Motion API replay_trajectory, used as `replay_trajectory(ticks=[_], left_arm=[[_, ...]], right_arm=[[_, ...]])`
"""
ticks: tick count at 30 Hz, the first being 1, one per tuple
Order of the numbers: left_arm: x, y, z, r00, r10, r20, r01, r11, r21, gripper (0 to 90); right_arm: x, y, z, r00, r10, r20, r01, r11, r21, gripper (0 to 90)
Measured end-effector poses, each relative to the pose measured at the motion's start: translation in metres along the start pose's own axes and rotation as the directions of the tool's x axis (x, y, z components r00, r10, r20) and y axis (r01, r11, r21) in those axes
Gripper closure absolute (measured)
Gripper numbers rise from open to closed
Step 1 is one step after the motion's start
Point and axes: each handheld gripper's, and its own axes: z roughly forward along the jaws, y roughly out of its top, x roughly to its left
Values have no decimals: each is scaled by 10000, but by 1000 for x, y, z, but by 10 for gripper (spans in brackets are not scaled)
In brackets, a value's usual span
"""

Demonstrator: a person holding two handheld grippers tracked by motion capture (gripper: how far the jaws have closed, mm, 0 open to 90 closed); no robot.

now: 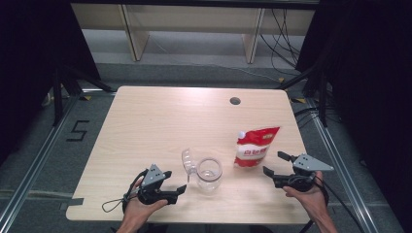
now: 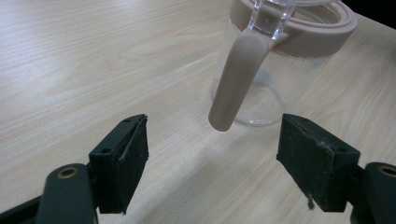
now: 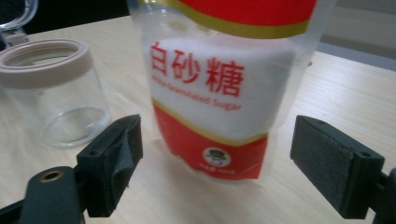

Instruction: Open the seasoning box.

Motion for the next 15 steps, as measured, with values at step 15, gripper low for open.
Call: replay_trajectory(ticks=[15], left_arm=[[0,-1,1,9999,73,86,-73,10000,-22,244]], right_arm=[[-27,3,23,9991,-106,-399,102,9999,-113,167]])
